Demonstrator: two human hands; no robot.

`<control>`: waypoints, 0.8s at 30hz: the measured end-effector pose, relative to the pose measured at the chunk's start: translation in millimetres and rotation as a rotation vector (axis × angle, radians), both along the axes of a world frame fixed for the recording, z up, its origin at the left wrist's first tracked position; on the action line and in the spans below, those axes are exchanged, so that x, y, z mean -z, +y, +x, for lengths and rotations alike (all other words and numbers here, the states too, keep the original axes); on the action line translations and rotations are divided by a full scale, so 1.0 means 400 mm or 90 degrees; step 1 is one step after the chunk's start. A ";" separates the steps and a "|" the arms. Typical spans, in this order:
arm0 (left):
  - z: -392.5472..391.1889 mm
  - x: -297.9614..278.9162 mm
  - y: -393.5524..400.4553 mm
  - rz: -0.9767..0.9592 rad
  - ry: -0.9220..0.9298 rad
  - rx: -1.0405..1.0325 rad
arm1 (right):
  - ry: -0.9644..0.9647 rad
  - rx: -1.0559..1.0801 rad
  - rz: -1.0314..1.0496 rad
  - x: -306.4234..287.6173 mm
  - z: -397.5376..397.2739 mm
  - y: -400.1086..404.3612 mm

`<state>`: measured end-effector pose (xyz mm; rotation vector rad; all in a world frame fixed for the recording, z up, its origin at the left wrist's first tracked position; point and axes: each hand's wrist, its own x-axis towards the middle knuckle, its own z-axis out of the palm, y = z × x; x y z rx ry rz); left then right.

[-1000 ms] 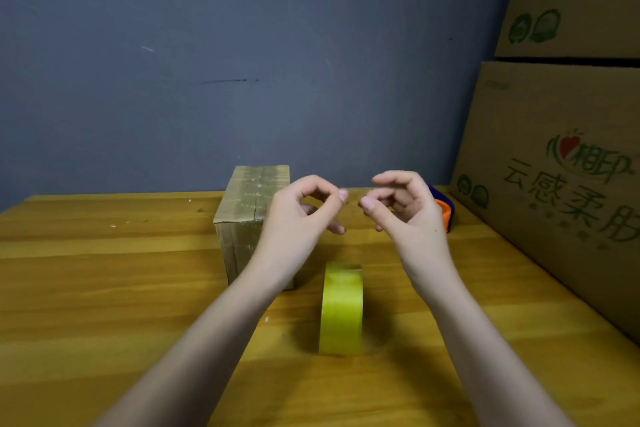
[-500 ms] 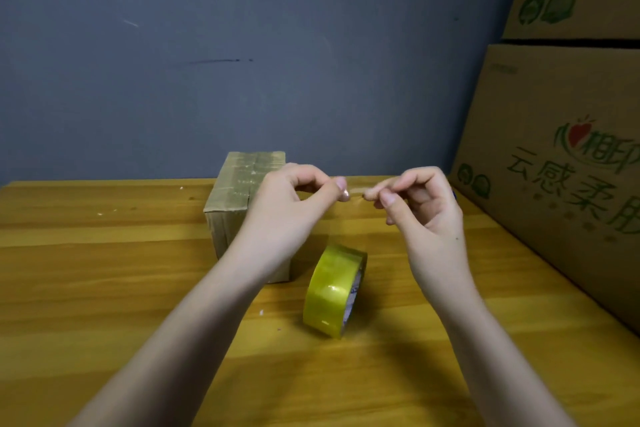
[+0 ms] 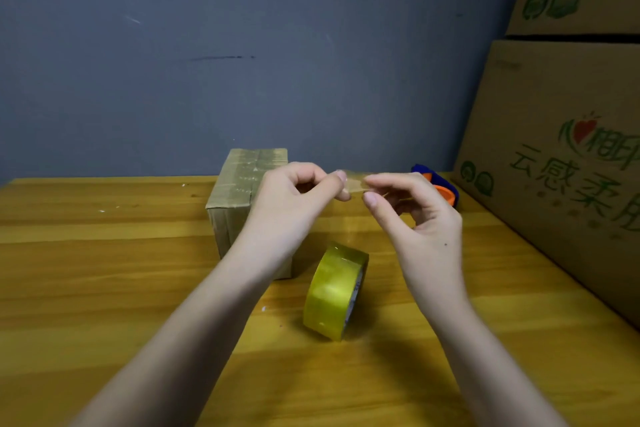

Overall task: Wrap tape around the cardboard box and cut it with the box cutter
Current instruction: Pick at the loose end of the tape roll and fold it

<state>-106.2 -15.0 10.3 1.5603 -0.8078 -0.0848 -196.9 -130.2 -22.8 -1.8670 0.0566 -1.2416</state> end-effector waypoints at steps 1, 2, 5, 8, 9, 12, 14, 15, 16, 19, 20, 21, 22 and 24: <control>-0.001 0.000 0.000 -0.001 0.000 0.000 | -0.003 0.004 0.002 0.000 0.000 0.001; -0.002 0.000 0.000 -0.001 0.001 -0.001 | -0.006 0.008 0.002 -0.001 0.001 0.001; -0.006 -0.001 0.001 0.006 0.003 -0.004 | -0.012 0.010 0.006 -0.002 0.001 0.002; -0.010 -0.004 0.003 0.012 0.005 -0.006 | -0.008 0.012 0.005 -0.003 0.000 0.004; -0.012 -0.004 0.003 0.014 0.003 -0.008 | -0.006 0.018 0.000 -0.003 0.001 0.004; -0.015 -0.004 0.002 0.014 -0.013 -0.017 | -0.006 0.038 -0.018 0.001 0.004 0.007; -0.018 -0.004 0.001 0.011 -0.036 -0.021 | -0.008 0.056 -0.032 0.005 0.007 0.010; -0.019 -0.003 0.001 0.011 -0.051 -0.028 | -0.012 0.067 -0.037 0.007 0.009 0.012; -0.019 -0.003 0.000 0.013 -0.071 -0.041 | -0.019 0.075 -0.035 0.009 0.010 0.012; -0.015 0.001 0.002 0.027 -0.135 -0.086 | -0.038 0.088 -0.029 0.012 0.012 0.010; -0.016 0.001 0.003 0.034 -0.149 -0.095 | -0.040 0.094 -0.040 0.014 0.013 0.011; -0.018 0.001 0.004 0.044 -0.168 -0.108 | -0.040 0.099 -0.052 0.016 0.014 0.012; -0.020 0.001 0.005 0.059 -0.201 -0.134 | -0.040 0.102 -0.061 0.018 0.014 0.013; -0.022 -0.002 0.014 0.102 -0.309 -0.230 | -0.041 0.104 -0.063 0.020 0.015 0.011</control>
